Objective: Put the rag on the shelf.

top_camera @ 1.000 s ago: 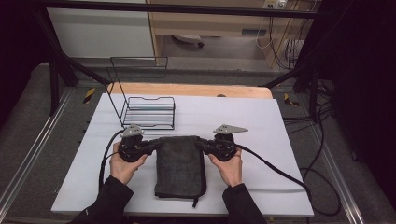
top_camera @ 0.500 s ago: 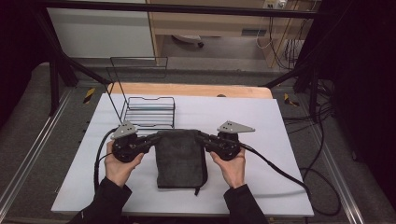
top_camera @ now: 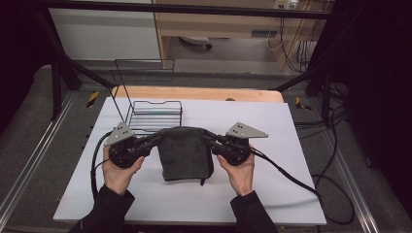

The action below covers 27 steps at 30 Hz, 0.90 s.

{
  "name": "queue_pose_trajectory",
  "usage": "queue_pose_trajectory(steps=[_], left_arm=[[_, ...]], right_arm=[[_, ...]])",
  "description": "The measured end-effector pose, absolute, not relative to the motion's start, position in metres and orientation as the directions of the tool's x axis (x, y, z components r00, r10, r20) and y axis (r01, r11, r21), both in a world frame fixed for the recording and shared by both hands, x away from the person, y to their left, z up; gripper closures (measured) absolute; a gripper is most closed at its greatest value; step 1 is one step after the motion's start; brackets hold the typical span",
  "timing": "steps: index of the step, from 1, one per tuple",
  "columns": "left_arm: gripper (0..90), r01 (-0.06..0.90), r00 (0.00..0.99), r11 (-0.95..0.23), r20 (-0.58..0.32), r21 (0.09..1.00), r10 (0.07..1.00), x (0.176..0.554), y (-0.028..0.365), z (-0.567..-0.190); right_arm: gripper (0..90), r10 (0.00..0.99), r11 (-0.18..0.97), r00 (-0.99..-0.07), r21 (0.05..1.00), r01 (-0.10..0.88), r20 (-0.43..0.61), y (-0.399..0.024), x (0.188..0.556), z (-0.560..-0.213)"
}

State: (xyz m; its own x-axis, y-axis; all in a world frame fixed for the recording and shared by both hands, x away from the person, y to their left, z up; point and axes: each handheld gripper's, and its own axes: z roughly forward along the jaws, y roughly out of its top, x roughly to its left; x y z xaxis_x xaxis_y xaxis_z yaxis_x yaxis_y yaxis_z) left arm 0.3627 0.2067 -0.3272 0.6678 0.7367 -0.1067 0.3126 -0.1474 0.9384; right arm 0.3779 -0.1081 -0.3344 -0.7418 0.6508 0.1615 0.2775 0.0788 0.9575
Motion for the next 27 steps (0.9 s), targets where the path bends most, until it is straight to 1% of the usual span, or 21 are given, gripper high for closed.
queue_pose_trajectory(steps=[4,18,27], left_arm=[[81.1,0.300,0.662,-0.138,-0.102,0.944,0.742,0.362,0.209,-0.323],[81.2,0.204,0.651,-0.056,-0.093,0.977,0.753,0.363,0.223,-0.293],[81.5,0.157,0.634,0.001,-0.102,0.988,0.767,0.367,0.229,-0.275]], right_arm=[[79.3,0.652,0.068,-0.744,0.966,0.250,0.147,-0.103,0.378,-0.329],[79.6,0.666,0.026,-0.741,0.991,0.133,0.082,-0.090,0.375,-0.298],[79.6,0.678,-0.005,-0.732,0.996,0.085,0.066,-0.079,0.378,-0.279]])
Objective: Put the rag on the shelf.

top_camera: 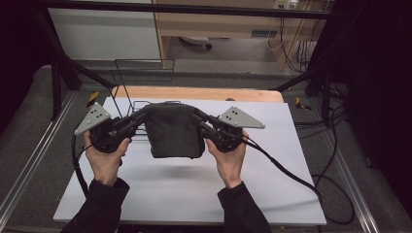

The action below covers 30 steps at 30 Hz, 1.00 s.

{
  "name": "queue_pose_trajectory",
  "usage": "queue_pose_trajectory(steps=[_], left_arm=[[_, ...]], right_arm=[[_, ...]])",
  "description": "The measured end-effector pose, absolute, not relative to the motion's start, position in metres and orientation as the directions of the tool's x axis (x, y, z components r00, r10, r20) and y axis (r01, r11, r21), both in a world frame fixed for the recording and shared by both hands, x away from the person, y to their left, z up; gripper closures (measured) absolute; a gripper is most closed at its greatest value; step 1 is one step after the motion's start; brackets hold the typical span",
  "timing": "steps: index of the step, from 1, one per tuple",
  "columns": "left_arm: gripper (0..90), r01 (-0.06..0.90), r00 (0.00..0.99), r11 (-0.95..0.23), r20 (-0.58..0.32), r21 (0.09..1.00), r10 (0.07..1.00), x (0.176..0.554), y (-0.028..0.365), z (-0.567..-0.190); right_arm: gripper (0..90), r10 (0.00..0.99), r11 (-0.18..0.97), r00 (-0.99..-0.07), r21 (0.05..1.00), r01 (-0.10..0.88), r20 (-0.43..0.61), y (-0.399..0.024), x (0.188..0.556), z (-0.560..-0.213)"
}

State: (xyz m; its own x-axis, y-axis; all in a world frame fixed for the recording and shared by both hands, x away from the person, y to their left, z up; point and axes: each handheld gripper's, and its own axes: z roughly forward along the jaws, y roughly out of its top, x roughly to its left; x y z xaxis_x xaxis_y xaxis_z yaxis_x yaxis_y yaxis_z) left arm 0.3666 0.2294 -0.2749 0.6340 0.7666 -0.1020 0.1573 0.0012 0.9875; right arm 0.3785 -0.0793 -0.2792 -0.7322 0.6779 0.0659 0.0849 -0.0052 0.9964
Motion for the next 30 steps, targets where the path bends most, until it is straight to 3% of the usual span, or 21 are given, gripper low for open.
queue_pose_trajectory(steps=[30], left_arm=[[81.6,-0.019,0.584,0.131,-0.096,0.991,0.806,0.383,0.258,-0.210]], right_arm=[[80.1,0.715,-0.085,-0.699,0.993,-0.087,-0.001,-0.037,0.402,-0.209]])
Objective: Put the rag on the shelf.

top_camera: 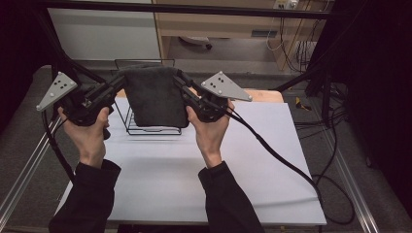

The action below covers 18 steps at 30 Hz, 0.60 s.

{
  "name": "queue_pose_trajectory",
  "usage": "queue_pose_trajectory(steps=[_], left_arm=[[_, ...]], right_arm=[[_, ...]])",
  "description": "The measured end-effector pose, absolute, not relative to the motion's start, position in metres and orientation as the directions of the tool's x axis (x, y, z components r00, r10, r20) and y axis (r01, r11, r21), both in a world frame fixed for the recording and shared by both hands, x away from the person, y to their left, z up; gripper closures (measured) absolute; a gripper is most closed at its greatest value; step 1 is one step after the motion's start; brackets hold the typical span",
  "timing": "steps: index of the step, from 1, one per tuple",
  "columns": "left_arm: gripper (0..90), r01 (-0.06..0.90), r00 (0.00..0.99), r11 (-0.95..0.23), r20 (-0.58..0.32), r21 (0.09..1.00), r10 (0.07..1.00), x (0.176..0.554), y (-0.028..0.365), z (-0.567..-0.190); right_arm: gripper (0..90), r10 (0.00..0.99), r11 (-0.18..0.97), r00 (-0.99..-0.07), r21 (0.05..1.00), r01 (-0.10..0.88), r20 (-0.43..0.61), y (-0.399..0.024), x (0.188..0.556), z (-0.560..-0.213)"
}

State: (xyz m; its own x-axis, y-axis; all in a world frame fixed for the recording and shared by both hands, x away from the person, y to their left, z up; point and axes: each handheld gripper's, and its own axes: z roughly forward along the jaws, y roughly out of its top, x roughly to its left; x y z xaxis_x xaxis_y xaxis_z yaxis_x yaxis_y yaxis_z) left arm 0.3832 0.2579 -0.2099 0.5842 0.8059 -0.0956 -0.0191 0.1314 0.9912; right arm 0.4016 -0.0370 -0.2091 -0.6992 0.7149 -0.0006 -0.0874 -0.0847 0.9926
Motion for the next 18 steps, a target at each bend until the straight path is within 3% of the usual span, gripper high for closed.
queue_pose_trajectory(steps=[18], left_arm=[[81.6,-0.071,0.550,0.173,-0.106,0.982,0.829,0.395,0.275,-0.179]], right_arm=[[80.6,0.709,-0.109,-0.705,0.987,-0.122,-0.009,-0.011,0.420,-0.175]])
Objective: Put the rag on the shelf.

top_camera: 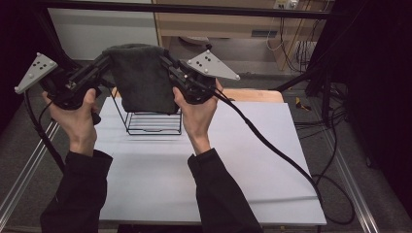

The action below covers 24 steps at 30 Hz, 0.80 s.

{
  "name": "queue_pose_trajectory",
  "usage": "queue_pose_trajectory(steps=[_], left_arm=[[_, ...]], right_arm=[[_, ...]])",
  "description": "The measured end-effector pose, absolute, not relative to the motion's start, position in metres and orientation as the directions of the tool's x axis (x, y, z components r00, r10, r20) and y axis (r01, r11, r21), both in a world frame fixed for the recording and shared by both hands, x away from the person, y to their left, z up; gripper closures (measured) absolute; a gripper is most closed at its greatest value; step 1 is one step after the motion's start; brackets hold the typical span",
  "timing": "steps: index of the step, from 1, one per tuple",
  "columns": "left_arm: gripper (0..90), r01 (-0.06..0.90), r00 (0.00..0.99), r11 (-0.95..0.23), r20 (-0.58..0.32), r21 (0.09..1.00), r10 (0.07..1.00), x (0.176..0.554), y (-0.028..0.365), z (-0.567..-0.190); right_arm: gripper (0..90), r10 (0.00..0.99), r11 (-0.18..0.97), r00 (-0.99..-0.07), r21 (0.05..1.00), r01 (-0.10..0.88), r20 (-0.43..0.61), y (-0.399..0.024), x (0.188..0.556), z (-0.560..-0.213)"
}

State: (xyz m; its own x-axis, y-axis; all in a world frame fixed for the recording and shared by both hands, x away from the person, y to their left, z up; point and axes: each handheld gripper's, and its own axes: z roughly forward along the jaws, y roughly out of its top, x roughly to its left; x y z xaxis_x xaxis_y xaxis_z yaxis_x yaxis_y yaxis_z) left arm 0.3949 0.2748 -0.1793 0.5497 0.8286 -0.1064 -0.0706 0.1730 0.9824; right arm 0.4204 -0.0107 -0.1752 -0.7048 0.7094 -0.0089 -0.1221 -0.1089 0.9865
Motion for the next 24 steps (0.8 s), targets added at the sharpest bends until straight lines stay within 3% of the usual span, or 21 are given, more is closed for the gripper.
queue_pose_trajectory(steps=[24], left_arm=[[81.7,-0.092,0.533,0.231,-0.148,0.969,0.833,0.425,0.294,-0.138]], right_arm=[[80.9,0.717,-0.121,-0.697,0.982,-0.148,-0.016,0.016,0.452,-0.131]])
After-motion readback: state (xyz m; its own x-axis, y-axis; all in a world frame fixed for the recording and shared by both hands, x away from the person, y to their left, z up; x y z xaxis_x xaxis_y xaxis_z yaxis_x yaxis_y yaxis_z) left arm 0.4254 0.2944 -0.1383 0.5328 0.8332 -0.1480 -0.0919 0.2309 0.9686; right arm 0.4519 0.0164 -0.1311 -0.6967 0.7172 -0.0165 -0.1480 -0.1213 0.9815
